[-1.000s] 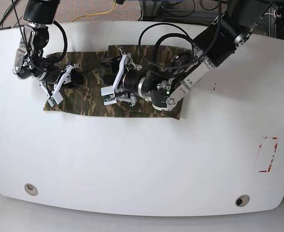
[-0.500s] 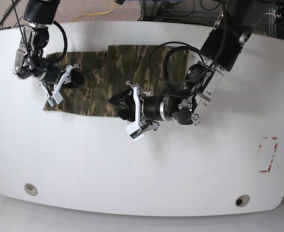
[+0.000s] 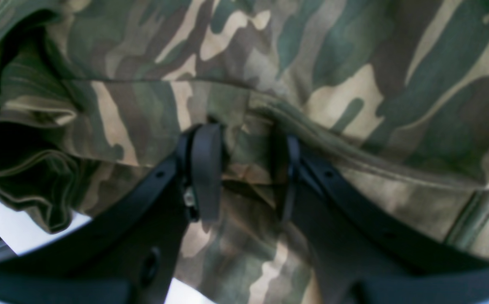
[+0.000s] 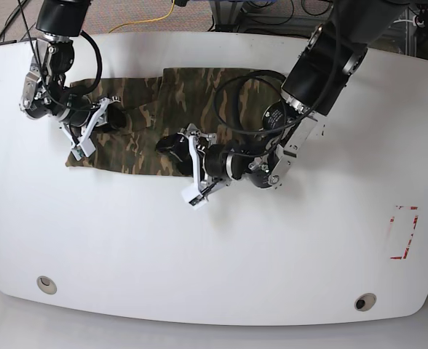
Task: Layout the t-shirt on the table in an organized manner, then fold the t-shirt properly
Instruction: 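Press the folded layer down with the left gripper and regrasp its edge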
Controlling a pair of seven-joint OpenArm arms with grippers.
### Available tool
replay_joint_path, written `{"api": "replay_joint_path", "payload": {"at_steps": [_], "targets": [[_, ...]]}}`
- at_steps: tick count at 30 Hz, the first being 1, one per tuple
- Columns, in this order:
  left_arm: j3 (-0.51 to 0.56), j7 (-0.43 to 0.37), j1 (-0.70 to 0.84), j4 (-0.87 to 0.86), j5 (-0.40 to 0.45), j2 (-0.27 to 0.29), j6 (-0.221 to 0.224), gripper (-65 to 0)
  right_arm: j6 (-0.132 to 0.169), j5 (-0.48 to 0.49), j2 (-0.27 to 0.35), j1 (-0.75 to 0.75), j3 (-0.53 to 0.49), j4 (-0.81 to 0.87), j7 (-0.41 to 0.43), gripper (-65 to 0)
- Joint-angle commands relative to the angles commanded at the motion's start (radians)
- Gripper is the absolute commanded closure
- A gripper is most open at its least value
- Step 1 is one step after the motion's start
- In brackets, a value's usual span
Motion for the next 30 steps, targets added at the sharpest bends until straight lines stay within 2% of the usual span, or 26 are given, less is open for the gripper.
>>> {"api": "replay_joint_path", "payload": {"at_steps": [9, 12, 16, 18, 22, 26, 30], "targets": [[0.137, 0.0, -0.02, -0.012, -0.002, -0.003, 0.002, -42.5, 0.0, 0.0, -0.003, 0.0, 0.0, 0.002, 0.0, -18.7], [0.144, 0.0, -0.02, -0.012, 0.0, -0.005, 0.002, -36.8, 0.0, 0.0, -0.003, 0.002, 0.002, 0.002, 0.0, -18.7], [0.144, 0.0, -0.02, -0.015, 0.0, -0.021, 0.002, -20.4, 0.0, 0.0, -0.005, 0.002, 0.021, 0.002, 0.0, -18.7], [0.144, 0.0, -0.02, -0.021, 0.0, -0.026, 0.002, -14.9, 0.0, 0.002, -0.009, 0.002, 0.04, 0.0, 0.0, -18.7], [0.143, -0.005, -0.02, -0.026, 0.011, -0.034, 0.005, -12.5, 0.0, 0.002, -0.018, 0.002, 0.063, 0.0, 0.0, -18.7], [0.141, -0.005, -0.02, -0.023, 0.087, -0.034, 0.037, -10.7, 0.0, 0.002, -0.018, -0.002, 0.063, -0.002, 0.0, -18.7], [0.141, -0.006, -0.02, -0.015, 0.149, -0.029, 0.04, -6.2, 0.0, 0.002, -0.018, -0.003, 0.063, 0.0, 0.0, -18.7]]}}
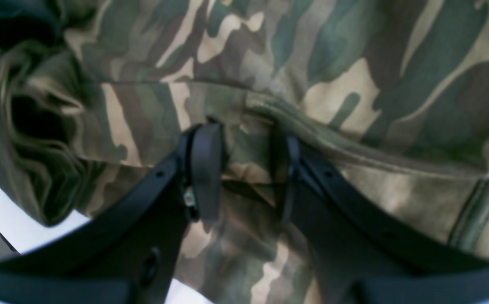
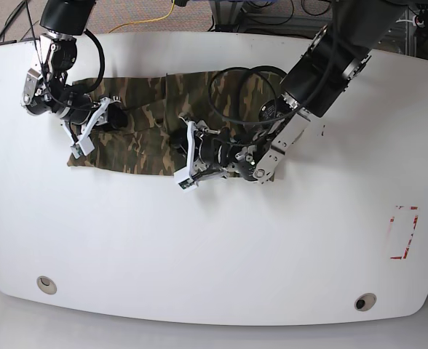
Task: Layout the t-shirt on the table in an organized manner, then fold the t-shirt properly
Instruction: 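Press the folded layer down with the left gripper and regrasp its edge, then grasp the shirt edge with the left gripper and pull it outward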
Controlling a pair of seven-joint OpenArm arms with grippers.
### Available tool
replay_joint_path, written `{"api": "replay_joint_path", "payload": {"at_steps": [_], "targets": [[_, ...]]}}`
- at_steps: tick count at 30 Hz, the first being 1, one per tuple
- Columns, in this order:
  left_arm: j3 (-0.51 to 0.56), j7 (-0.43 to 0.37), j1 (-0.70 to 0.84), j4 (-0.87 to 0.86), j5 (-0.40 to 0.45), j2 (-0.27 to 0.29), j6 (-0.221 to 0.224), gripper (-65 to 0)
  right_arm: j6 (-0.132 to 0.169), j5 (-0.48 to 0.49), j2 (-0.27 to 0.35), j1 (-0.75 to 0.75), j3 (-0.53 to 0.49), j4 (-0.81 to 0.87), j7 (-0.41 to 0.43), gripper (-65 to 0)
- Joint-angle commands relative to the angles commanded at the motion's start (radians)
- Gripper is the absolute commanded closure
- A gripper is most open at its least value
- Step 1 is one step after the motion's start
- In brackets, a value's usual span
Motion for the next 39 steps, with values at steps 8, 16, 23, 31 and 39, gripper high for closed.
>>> {"api": "replay_joint_path", "payload": {"at_steps": [8, 16, 23, 31, 39], "targets": [[-0.04, -0.002, -0.003, 0.038, 0.003, 0.0, 0.002, -4.9, 0.0, 0.0, -0.005, 0.0, 0.0, 0.002, 0.0, -18.7], [-0.112, -0.005, -0.028, 0.038, 0.044, 0.003, 0.002, -5.0, 0.0, 0.0, -0.005, -0.002, 0.0, 0.002, 0.0, -18.7], [-0.115, -0.002, -0.031, 0.043, 0.12, 0.038, 0.002, -6.7, 0.0, 0.0, -0.005, -0.002, 0.0, 0.002, 0.0, -18.7], [-0.115, 0.0, -0.032, 0.048, 0.086, 0.038, 0.002, -24.0, 0.0, 0.0, -0.005, 0.003, -0.005, 0.002, 0.0, -18.7], [-0.112, 0.0, -0.037, 0.04, 0.078, 0.037, 0.181, -37.8, 0.0, 0.0, -0.005, 0.003, -0.005, 0.002, 0.0, -18.7]]}}
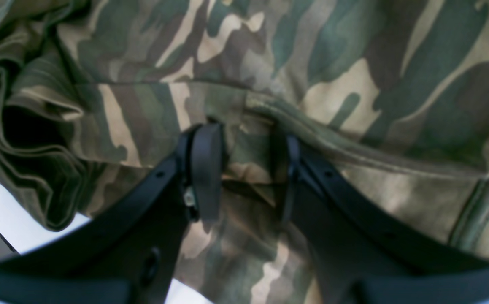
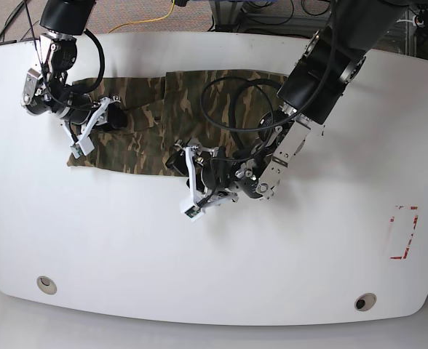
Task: Layout the t-shirt on the table in an organized manner, then fold the t-shirt properly
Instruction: 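Grasp the shirt edge with the left gripper and pull it outward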
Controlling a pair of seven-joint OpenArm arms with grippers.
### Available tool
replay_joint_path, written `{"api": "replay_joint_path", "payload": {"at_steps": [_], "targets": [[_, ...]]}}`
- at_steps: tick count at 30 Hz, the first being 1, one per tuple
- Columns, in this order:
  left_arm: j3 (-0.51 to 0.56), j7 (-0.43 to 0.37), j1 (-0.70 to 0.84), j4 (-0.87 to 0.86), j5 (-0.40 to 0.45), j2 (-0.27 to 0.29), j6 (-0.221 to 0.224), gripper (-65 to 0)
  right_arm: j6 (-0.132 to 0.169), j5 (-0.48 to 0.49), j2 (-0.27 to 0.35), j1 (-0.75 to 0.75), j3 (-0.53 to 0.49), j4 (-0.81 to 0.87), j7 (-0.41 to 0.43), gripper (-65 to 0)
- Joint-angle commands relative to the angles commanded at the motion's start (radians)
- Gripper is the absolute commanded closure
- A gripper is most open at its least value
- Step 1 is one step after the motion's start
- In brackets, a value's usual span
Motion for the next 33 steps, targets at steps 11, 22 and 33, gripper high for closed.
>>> {"api": "replay_joint_path", "payload": {"at_steps": [11, 22, 33], "targets": [[0.029, 0.049, -0.06, -0.115, -0.003, 0.029, 0.015, -44.4, 0.0, -0.002, 0.0, 0.0, 0.0, -0.003, 0.0, -18.7], [0.084, 0.075, -0.054, -0.115, -0.006, 0.005, 0.002, -41.0, 0.0, -0.002, 0.0, 0.0, 0.0, -0.003, 0.0, -18.7], [0.086, 0.077, -0.021, -0.115, -0.006, 0.002, -0.035, -30.8, 0.0, -0.002, 0.0, 0.002, 0.003, -0.003, 0.0, -18.7]]}}
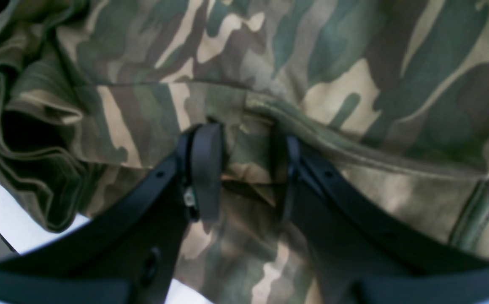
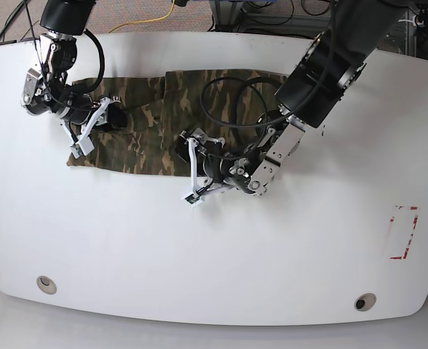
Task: Layout the t-shirt on the table in an organized manner, then fold the t-shirt properly
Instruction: 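Grasp the shirt edge with the left gripper and pull it outward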
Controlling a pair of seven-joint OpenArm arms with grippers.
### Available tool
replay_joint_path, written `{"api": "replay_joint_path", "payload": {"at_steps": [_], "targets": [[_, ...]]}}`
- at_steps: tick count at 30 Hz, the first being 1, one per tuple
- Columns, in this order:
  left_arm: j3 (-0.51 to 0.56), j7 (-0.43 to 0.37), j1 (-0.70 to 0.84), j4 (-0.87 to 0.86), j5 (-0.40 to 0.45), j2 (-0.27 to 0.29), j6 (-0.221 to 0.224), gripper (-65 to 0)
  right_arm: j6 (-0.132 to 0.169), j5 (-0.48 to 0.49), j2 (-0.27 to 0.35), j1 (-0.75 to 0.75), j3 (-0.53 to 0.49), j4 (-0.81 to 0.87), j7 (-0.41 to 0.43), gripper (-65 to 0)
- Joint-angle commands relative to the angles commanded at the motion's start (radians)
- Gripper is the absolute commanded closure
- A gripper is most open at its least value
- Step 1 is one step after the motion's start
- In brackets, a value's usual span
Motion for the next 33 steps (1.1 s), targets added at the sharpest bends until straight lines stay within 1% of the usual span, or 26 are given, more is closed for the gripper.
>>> {"api": "replay_joint_path", "payload": {"at_steps": [1, 5, 11, 14, 17, 21, 23, 26, 28, 30, 31, 33], "targets": [[0.002, 0.003, 0.0, 0.0, 0.0, 0.0, 0.0, -27.9, 0.0, 0.0, 0.0, 0.0, 0.0, 0.0, 0.0, -18.7], [-0.002, 0.021, 0.0, 0.0, 0.0, 0.0, 0.0, -22.2, 0.0, 0.0, 0.0, 0.0, 0.0, 0.0, 0.0, -18.7], [-0.003, 0.021, 0.0, 0.002, 0.0, -0.002, -0.002, -14.2, 0.0, 0.0, 0.0, 0.011, 0.002, -0.002, 0.0, -18.7], [-0.005, 0.023, 0.0, 0.012, 0.0, -0.005, -0.002, -12.4, 0.0, 0.0, 0.0, 0.012, 0.002, -0.002, 0.0, -18.7], [-0.005, 0.023, 0.002, 0.071, 0.0, -0.043, -0.002, -12.2, 0.0, 0.0, 0.0, 0.012, 0.002, -0.002, 0.0, -18.7], [-0.006, 0.018, 0.012, 0.132, 0.0, -0.066, -0.002, -12.1, 0.0, -0.002, 0.0, 0.012, 0.002, -0.002, 0.0, -18.7], [-0.018, 0.017, 0.015, 0.14, 0.0, -0.074, -0.002, -12.1, 0.0, -0.002, 0.0, 0.012, 0.002, -0.002, 0.0, -18.7], [-0.074, 0.014, 0.02, 0.137, 0.003, -0.083, -0.002, -11.5, 0.0, -0.002, 0.0, 0.012, 0.002, -0.002, 0.0, -18.7], [-0.1, 0.006, 0.021, 0.137, 0.005, -0.084, -0.002, -8.7, 0.0, -0.002, 0.0, 0.012, 0.0, -0.002, 0.0, -18.7], [-0.11, 0.0, 0.021, 0.135, 0.006, -0.084, -0.002, -3.1, 0.0, -0.002, -0.002, 0.012, 0.0, -0.002, 0.0, -18.7], [-0.109, -0.003, 0.021, 0.135, 0.006, -0.084, -0.002, -1.7, 0.0, -0.002, -0.002, 0.012, 0.0, -0.002, 0.0, -18.7], [-0.107, -0.003, 0.021, 0.135, 0.006, -0.084, -0.002, -1.0, 0.0, -0.002, -0.002, 0.012, 0.0, -0.002, 0.0, -18.7]]}}
